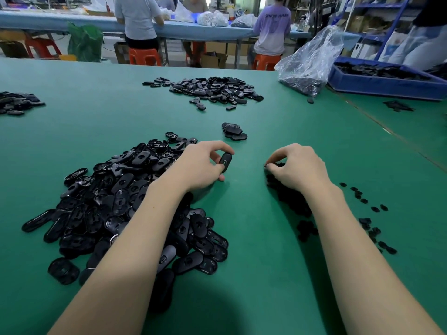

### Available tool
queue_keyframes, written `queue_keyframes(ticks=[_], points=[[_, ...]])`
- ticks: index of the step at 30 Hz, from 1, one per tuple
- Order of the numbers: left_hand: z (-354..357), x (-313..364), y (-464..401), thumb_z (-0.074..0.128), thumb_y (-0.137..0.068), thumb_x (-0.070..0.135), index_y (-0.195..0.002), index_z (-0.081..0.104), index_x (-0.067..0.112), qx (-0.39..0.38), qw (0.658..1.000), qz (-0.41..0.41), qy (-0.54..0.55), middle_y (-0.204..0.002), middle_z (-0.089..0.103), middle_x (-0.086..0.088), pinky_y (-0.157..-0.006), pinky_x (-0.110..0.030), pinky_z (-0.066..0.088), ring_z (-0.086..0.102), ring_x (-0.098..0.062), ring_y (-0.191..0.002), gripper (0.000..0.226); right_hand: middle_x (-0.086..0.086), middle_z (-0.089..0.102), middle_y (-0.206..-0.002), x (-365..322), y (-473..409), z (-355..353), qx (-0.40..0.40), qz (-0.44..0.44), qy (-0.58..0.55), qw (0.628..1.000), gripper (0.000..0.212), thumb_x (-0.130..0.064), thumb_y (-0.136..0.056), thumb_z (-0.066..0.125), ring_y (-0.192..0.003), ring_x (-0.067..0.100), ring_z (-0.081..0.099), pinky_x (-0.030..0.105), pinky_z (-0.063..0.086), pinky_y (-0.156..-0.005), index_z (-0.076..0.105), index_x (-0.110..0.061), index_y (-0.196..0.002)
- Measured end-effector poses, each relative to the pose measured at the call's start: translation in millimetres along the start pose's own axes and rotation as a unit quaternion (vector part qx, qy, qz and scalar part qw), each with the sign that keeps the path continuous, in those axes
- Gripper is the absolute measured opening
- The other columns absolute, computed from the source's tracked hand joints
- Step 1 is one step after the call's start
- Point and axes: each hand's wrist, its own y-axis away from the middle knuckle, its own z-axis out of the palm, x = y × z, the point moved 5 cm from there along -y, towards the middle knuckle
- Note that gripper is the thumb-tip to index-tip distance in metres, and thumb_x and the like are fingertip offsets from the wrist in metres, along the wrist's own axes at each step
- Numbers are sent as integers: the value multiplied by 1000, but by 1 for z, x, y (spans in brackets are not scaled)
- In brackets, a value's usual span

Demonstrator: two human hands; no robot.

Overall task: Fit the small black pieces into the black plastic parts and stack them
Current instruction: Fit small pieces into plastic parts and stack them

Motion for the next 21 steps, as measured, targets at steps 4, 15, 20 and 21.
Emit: queue_keyframes(ticks=[4,15,20,21], points=[[-1,-3,-2,60,-93,5,-117,63,28,10,1000,-12,15,-109,64,0,-84,-22,55,73,-4,-67,33,-21,57,-82,-5,-2,0,37,-35,-50,997,10,-34,-92,63,-96,16,55,34,43,-83,73,-35,-90],[-1,1,0,67,-84,3,-113,66,32,27,997,-9,73,-83,76,-1,-86,-29,58,74,-14,-73,41,-2,79,-85,-28,6,7,-74,-13,-365,928,6,-26,-82,75,-61,8,51,24,41,-60,76,-28,-87],[-2,2,-1,70,-87,11,-109,70,39,25,998,6,50,-88,71,-4,-81,-25,54,68,-18,-73,36,-3,79,-85,-32,9,9,-106,-22,-404,908,17,-15,-88,68,-62,6,47,19,41,-63,80,-26,-90],[-2,2,0,70,-87,10,-107,70,38,25,998,4,53,-88,71,-4,-78,-24,54,69,-18,-74,35,-4,79,-85,-32,9,10,-113,-18,-405,907,16,-15,-88,68,-62,7,47,18,42,-63,80,-25,-90]])
